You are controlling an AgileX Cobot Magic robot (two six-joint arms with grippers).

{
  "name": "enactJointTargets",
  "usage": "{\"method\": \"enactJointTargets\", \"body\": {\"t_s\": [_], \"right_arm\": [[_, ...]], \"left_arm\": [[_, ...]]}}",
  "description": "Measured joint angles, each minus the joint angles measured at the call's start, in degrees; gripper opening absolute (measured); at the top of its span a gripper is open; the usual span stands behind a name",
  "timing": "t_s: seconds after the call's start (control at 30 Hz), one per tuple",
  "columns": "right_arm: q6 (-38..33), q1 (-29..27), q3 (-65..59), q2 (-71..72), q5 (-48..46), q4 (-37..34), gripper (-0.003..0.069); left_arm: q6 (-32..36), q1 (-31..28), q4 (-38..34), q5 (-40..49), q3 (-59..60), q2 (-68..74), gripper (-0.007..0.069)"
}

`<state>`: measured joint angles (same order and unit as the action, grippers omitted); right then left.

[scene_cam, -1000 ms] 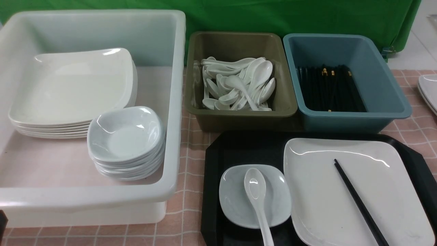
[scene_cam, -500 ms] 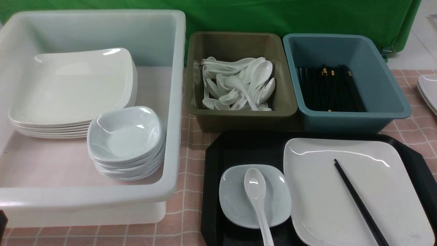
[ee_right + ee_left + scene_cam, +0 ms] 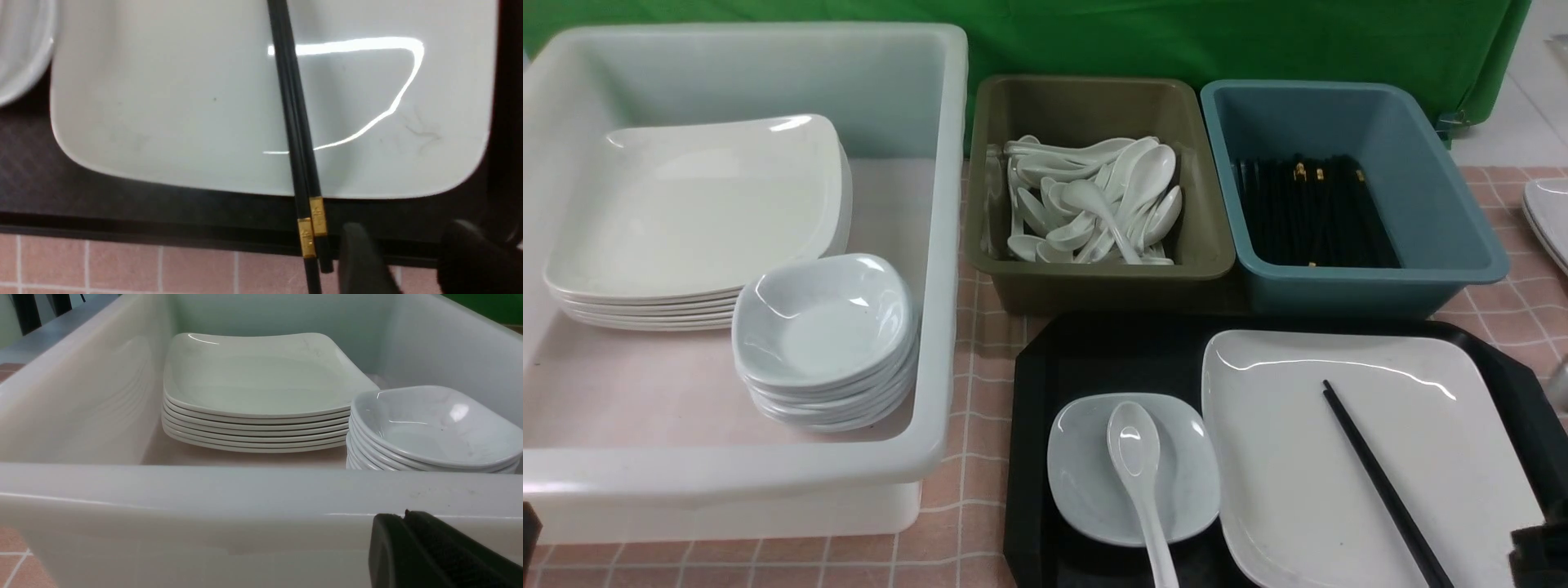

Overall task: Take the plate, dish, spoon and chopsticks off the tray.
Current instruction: Use the right arm to grab a pair of chopsticks from the plate

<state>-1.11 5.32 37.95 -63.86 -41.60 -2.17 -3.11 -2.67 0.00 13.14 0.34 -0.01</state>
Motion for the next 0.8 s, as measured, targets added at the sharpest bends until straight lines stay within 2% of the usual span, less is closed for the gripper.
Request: {"method": "enactJointTargets", "body": {"t_s": [0.03,0.17,0.3,0.6,0.73,0.77,0.8], "right_arm": [[-0.6,2.0,1.4,-3.7,0.0,-0.2,0.0426],[-0.9,7.5,5.2,-13.4,1.4,0.1,0.0475],[0.6,11.2,9.1,-21.6,2.6,3.8,0.048],[1.1,12.1,12.5,-33.1,3.4,8.6,0.0481],[1.1,12.1,12.6,-33.9,3.4,8.6,0.0419],[1.1,12.1,12.6,-33.9,3.4,8.6,0.0386],[1.1,12.1,12.7,-33.9,3.1,8.6,0.0296]], "left_arm": [[0.0,0.0,0.0,0.0,0.0,0.0,0.0005],[0.0,0.0,0.0,0.0,0.0,0.0,0.0005],[0.0,0.0,0.0,0.0,0.0,0.0,0.0005],[-0.1,0.0,0.0,0.0,0.0,0.0,0.0005],[-0.1,0.0,0.0,0.0,0.0,0.0,0.0005],[-0.1,0.0,0.0,0.0,0.0,0.0,0.0005],[-0.1,0.0,0.0,0.0,0.0,0.0,0.0005]]}}
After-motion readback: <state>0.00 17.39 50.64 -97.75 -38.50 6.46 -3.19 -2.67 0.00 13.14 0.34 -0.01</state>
